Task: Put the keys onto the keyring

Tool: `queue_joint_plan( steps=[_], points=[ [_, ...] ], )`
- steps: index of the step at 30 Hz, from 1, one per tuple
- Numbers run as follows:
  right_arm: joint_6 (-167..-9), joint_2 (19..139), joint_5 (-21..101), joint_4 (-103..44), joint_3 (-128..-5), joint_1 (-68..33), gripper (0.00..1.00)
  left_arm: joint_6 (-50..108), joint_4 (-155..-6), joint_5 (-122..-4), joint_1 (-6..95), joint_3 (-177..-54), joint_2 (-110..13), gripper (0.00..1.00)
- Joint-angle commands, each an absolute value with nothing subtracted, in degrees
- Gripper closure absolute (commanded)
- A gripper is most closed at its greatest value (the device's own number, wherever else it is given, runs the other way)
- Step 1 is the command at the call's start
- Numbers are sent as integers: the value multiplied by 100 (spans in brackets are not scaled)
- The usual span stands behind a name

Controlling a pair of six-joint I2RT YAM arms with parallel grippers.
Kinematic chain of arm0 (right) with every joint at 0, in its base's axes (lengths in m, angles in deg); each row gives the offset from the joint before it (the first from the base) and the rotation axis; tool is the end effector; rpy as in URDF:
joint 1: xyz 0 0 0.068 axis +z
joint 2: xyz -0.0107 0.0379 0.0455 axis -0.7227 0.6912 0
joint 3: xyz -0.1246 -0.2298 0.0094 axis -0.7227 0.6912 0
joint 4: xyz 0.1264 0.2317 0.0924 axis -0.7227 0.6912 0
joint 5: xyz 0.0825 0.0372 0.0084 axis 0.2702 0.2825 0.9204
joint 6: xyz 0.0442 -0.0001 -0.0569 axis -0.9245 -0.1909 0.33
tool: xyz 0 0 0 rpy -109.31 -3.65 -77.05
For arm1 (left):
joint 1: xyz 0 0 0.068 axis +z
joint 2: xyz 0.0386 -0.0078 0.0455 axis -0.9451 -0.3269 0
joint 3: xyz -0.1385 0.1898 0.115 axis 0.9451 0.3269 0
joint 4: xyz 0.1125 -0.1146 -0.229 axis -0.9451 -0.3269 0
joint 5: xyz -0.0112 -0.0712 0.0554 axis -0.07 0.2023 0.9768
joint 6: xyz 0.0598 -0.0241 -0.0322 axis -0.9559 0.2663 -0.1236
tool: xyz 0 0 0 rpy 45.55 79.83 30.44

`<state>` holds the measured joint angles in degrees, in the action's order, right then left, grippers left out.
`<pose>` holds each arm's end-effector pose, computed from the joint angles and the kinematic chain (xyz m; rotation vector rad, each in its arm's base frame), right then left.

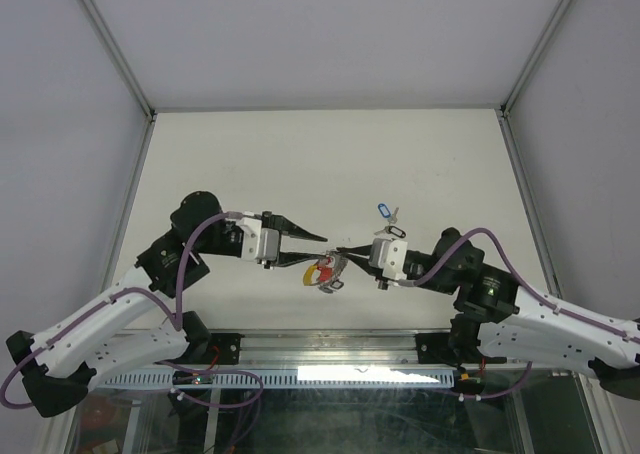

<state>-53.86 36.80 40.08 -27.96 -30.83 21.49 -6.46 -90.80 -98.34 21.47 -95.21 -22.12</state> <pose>0.0758 0.2064 0.3352 -1.2690 1.0190 0.6553 0.1203 -0.2038 0.3659 1.4460 0.9499 -0.9616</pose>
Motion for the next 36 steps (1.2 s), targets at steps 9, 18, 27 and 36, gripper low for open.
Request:
queue_joint_plan(
  steps=[9,18,27,36],
  points=[
    [-4641,3385,4033,-3156,-3102,2157,100,-251,-8474,-9444,2152,-9417,-2029,73],
    [-4643,3590,4078,-3010,-3341,2157,100,-427,-8665,-9461,2152,-9626,-2426,72],
    [-4676,3721,3926,-2874,-3492,2157,100,-623,-8987,-9480,2152,-9724,-2531,70],
    [-4691,3750,3928,-2950,-3493,2157,100,-629,-9058,-9541,2151,-9784,-2723,74]
  ],
)
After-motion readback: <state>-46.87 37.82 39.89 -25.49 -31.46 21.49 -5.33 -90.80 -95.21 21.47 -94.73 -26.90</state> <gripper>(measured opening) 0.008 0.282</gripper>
